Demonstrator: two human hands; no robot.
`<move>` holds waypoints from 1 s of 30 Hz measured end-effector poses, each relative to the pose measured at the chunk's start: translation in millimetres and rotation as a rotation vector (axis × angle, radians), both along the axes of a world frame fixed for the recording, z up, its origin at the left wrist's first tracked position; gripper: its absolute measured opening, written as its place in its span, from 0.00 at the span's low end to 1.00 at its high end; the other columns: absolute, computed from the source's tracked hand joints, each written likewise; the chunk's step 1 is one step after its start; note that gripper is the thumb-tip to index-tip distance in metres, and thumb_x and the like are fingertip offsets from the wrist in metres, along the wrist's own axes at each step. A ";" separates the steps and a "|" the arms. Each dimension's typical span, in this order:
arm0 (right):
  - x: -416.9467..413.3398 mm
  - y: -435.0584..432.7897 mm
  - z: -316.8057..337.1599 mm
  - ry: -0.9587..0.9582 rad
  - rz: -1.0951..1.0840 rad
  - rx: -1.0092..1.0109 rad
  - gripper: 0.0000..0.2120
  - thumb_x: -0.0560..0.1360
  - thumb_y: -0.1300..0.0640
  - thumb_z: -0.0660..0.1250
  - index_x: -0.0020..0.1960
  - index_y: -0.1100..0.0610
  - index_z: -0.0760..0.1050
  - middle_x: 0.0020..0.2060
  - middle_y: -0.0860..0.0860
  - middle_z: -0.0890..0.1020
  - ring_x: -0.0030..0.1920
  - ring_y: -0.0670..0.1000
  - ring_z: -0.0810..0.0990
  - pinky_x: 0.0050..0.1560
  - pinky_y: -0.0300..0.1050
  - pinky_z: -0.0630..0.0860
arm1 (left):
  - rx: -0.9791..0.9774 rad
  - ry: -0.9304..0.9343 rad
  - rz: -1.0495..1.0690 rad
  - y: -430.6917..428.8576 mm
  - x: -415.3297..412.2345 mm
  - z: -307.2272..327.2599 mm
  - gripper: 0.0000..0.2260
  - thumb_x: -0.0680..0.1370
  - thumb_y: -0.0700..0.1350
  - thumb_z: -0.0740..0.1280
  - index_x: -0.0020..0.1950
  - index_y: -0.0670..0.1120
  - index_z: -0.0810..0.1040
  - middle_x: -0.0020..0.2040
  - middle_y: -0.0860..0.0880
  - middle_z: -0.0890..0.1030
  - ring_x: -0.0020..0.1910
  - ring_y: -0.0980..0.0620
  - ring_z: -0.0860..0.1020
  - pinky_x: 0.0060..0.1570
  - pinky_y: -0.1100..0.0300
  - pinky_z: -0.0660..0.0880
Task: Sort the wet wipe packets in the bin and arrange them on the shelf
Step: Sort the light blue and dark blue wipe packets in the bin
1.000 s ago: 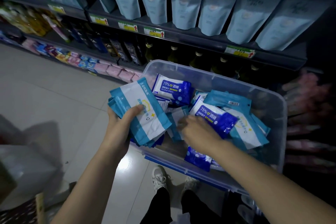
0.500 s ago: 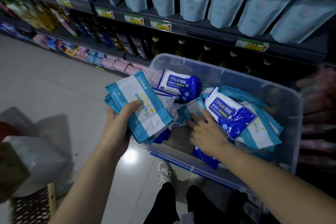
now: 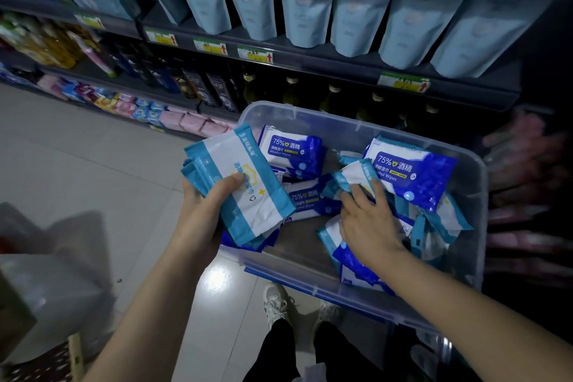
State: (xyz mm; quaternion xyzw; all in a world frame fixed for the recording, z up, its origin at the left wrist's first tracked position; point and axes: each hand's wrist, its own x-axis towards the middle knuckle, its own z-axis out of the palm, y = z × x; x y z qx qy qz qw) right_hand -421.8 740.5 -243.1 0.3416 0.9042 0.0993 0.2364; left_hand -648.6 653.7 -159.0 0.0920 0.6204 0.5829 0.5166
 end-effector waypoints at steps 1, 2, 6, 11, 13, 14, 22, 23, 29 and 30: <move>0.6 0.1 1.3 0.026 -0.001 0.002 0.12 0.71 0.54 0.67 0.51 0.58 0.81 0.58 0.56 0.77 0.62 0.59 0.68 0.69 0.68 0.48 | -0.002 0.001 -0.001 -0.1 0.1 -0.6 0.32 0.67 0.45 0.72 0.69 0.47 0.65 0.59 0.44 0.80 0.52 0.44 0.82 0.43 0.52 0.80; 2.1 0.9 -1.4 0.054 0.027 0.005 0.07 0.67 0.55 0.71 0.42 0.57 0.83 0.49 0.56 0.80 0.56 0.59 0.72 0.67 0.68 0.53 | -0.005 0.002 0.003 -0.3 0.0 -1.0 0.32 0.67 0.45 0.72 0.69 0.47 0.65 0.59 0.45 0.81 0.52 0.45 0.82 0.43 0.53 0.80; -7.2 5.0 -2.3 0.010 0.101 -0.003 0.08 0.71 0.56 0.66 0.48 0.57 0.81 0.43 0.54 0.80 0.53 0.58 0.73 0.68 0.67 0.57 | -0.003 0.002 0.018 -3.0 0.3 0.7 0.31 0.67 0.45 0.72 0.68 0.47 0.66 0.58 0.46 0.81 0.52 0.46 0.82 0.42 0.54 0.80; -39.4 10.0 -9.0 0.009 0.064 -0.022 0.18 0.76 0.55 0.62 0.65 0.57 0.68 0.56 0.56 0.75 0.57 0.56 0.71 0.60 0.58 0.59 | 0.010 -0.024 0.018 -2.7 4.3 5.6 0.30 0.67 0.45 0.71 0.68 0.47 0.66 0.57 0.46 0.82 0.52 0.46 0.82 0.41 0.53 0.81; -46.1 16.1 -18.2 0.055 0.089 -0.054 0.23 0.63 0.53 0.76 0.57 0.57 0.77 0.50 0.57 0.77 0.51 0.56 0.75 0.50 0.53 0.62 | 0.008 -0.040 0.006 -5.1 6.7 7.4 0.30 0.67 0.45 0.71 0.68 0.47 0.67 0.57 0.46 0.82 0.51 0.46 0.83 0.41 0.53 0.81; -47.9 18.8 -20.9 0.073 0.103 -0.102 0.27 0.59 0.53 0.79 0.56 0.57 0.78 0.50 0.57 0.78 0.51 0.56 0.76 0.48 0.53 0.65 | 0.010 -0.056 -0.005 -5.6 8.2 7.2 0.30 0.67 0.46 0.70 0.68 0.47 0.68 0.56 0.46 0.82 0.51 0.46 0.82 0.42 0.53 0.81; -71.0 25.9 -31.6 0.049 0.145 -0.266 0.19 0.79 0.63 0.57 0.70 0.59 0.64 0.66 0.56 0.69 0.63 0.59 0.70 0.56 0.49 0.70 | 0.011 -0.117 0.000 -5.4 -3.4 -7.5 0.26 0.68 0.44 0.69 0.65 0.46 0.69 0.54 0.46 0.83 0.51 0.45 0.83 0.41 0.54 0.80; -71.0 24.7 -30.3 0.072 0.120 -0.306 0.18 0.79 0.63 0.56 0.69 0.59 0.66 0.64 0.56 0.71 0.62 0.59 0.72 0.54 0.49 0.71 | 0.004 -0.115 -0.005 -4.6 -2.2 -10.4 0.26 0.68 0.44 0.70 0.66 0.46 0.68 0.55 0.45 0.83 0.51 0.44 0.82 0.42 0.53 0.80; -61.4 20.7 -30.5 0.447 0.149 -0.366 0.04 0.56 0.64 0.70 0.31 0.59 0.79 0.29 0.54 0.80 0.30 0.56 0.80 0.33 0.45 0.77 | -0.067 -0.113 0.030 -7.2 -3.6 -29.2 0.32 0.67 0.45 0.72 0.69 0.48 0.65 0.59 0.44 0.81 0.53 0.44 0.82 0.44 0.50 0.80; -57.7 21.3 -30.2 0.489 0.206 -0.303 0.06 0.51 0.63 0.73 0.27 0.56 0.78 0.26 0.51 0.79 0.28 0.53 0.80 0.40 0.48 0.80 | -0.075 -0.109 0.028 -7.5 -4.0 -30.6 0.32 0.67 0.46 0.73 0.68 0.49 0.65 0.59 0.44 0.81 0.53 0.44 0.82 0.43 0.50 0.80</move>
